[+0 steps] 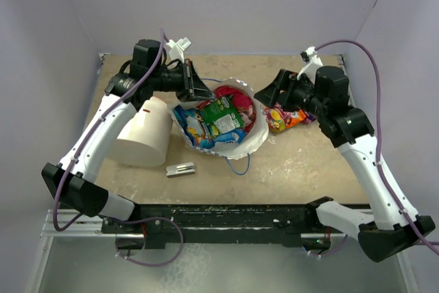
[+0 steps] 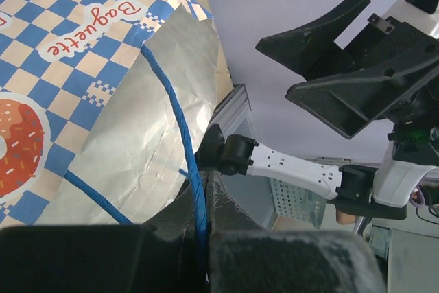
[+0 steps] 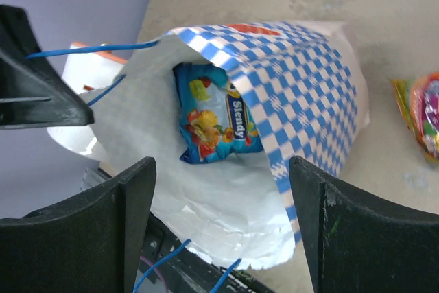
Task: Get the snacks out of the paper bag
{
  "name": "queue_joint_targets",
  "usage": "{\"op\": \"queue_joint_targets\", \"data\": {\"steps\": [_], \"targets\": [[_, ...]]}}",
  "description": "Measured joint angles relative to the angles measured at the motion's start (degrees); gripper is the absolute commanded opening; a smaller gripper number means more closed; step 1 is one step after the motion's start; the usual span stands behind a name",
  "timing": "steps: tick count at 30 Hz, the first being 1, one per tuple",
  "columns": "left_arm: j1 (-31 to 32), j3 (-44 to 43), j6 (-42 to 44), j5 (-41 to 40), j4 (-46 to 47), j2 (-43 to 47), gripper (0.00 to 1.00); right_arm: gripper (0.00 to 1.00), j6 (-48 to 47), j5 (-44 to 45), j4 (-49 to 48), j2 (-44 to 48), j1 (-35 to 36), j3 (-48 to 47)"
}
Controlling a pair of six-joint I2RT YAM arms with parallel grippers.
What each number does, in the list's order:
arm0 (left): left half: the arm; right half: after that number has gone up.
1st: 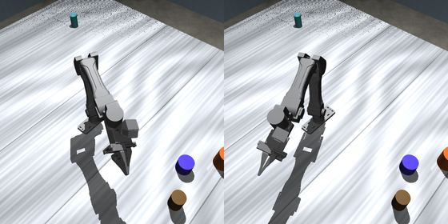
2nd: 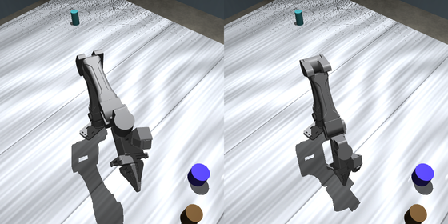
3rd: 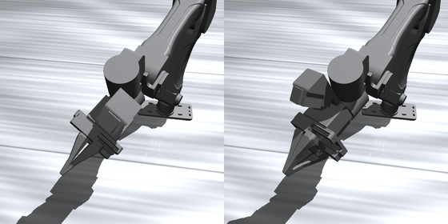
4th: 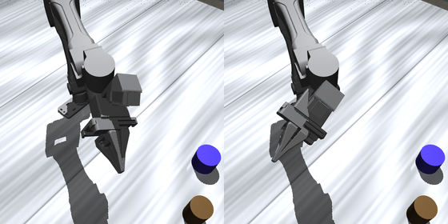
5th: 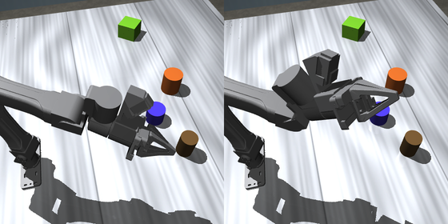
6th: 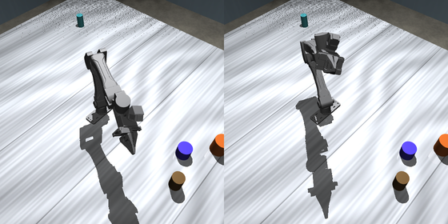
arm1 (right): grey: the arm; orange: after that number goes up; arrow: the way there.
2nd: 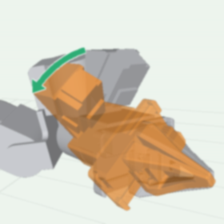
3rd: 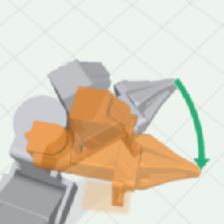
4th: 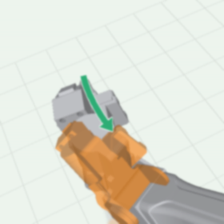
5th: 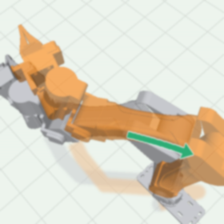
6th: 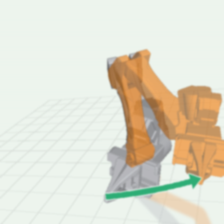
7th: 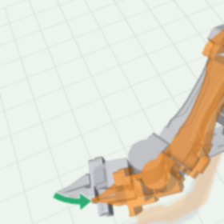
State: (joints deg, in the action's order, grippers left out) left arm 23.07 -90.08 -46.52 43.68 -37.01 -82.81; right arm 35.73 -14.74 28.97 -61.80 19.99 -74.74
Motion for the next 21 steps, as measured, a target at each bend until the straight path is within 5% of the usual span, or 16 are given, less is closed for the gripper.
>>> {"op": "queue_joint_targets", "data": {"steps": [6,12,21], "targets": [[0.3,0.0,-0.5,-0.3,0.2,0.1,0.00,0.80,-7.1,-4.3,-8.1,-1.4,4.6,0.0],[0.3,0.0,-1.2,-0.9,2.1,0.1,0.00,0.78,-14.3,-3.7,-16.3,0.8,17.0,3.5],[0.3,-0.9,-2.5,-1.5,3.8,0.1,0.00,0.73,-19.5,10.9,-18.1,-5.3,30.7,8.5]]}}
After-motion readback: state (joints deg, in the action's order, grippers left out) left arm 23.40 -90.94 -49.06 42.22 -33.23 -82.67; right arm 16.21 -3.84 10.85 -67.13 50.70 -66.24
